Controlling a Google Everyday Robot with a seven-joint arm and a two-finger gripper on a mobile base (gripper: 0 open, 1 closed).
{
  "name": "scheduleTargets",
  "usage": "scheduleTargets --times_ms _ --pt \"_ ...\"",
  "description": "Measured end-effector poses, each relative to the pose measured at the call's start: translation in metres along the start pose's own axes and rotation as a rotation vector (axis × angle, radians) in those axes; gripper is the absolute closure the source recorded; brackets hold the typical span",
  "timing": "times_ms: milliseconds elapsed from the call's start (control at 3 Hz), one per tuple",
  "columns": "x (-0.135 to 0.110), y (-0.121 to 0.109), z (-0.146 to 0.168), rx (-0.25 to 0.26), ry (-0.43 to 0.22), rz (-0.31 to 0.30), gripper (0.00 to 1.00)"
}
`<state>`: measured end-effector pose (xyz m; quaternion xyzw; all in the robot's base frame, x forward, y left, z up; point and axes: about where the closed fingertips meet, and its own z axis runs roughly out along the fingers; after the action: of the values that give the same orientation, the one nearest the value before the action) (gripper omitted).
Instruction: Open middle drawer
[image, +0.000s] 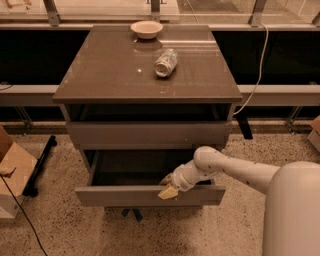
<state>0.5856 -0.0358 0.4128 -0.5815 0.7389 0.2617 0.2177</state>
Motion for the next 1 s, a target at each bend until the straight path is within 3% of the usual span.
scheduleTargets --times_ms 333,667,1000 --pt "0.000 0.000 0.000 0.000 0.000 0.000 0.58" --pt "0.009 0.022 0.002 -0.024 0.011 0.039 0.35" --pt "0.009 0.022 0.003 -0.024 0.011 0.039 0.11"
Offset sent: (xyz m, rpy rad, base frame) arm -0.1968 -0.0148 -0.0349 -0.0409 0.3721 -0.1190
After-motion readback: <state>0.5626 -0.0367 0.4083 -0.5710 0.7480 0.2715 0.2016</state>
